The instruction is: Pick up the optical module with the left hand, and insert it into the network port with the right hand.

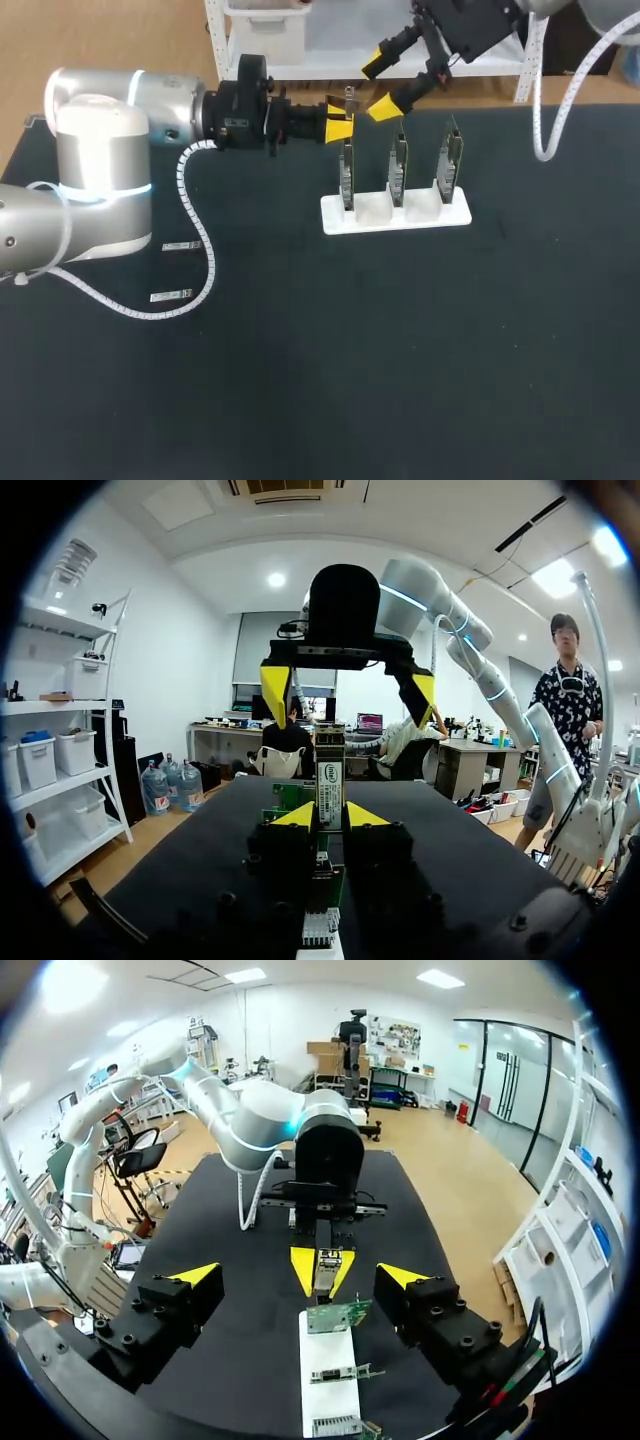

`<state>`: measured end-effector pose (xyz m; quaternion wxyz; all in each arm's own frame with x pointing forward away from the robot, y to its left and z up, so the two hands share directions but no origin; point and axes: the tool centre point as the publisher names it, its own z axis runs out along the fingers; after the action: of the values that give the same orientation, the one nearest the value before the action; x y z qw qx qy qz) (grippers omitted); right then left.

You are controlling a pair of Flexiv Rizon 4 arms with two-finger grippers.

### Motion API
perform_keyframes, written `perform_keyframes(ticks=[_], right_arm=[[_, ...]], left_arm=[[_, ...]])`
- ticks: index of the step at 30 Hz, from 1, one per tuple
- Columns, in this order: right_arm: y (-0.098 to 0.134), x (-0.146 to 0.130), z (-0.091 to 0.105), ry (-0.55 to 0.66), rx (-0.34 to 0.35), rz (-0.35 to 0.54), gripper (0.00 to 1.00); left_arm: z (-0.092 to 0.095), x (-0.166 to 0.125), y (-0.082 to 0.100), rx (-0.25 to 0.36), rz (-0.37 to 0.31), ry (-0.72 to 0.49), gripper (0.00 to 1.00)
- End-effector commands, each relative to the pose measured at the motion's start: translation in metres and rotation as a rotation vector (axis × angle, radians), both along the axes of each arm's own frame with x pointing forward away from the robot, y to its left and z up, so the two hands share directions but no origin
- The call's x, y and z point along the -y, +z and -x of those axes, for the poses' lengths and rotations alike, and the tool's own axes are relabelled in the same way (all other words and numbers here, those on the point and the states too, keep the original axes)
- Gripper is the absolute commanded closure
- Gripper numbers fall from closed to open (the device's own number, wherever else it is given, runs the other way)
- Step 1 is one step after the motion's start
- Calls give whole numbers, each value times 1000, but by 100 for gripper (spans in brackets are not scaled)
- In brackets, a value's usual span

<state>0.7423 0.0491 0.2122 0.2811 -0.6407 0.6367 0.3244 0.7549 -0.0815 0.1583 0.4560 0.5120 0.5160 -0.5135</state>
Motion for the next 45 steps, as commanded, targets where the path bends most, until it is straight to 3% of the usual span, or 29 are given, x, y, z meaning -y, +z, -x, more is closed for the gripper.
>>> perform_keyframes(ticks=[1,17,39,40,41,42,45], right_arm=[[-5,-6,-4,4,-2,3,0],[-11,-23,-21,-16,-10,1,0],[-17,-30,-24,-5,-20,15,0],[-17,-30,-24,-5,-20,16,51],[-18,-30,-23,-7,-10,14,90],[-18,-30,-23,-8,-9,14,100],[-18,-30,-23,-9,-14,12,100]], left_arm=[[-3,1,0,-1,-1,-5,100],[-3,1,0,-1,-1,-5,100],[-3,1,0,-1,-1,-5,100],[-3,1,0,-1,-1,-5,100],[-3,1,0,-1,-1,-5,100],[-3,1,0,-1,-1,-5,100],[-3,1,0,-1,-1,-5,100]])
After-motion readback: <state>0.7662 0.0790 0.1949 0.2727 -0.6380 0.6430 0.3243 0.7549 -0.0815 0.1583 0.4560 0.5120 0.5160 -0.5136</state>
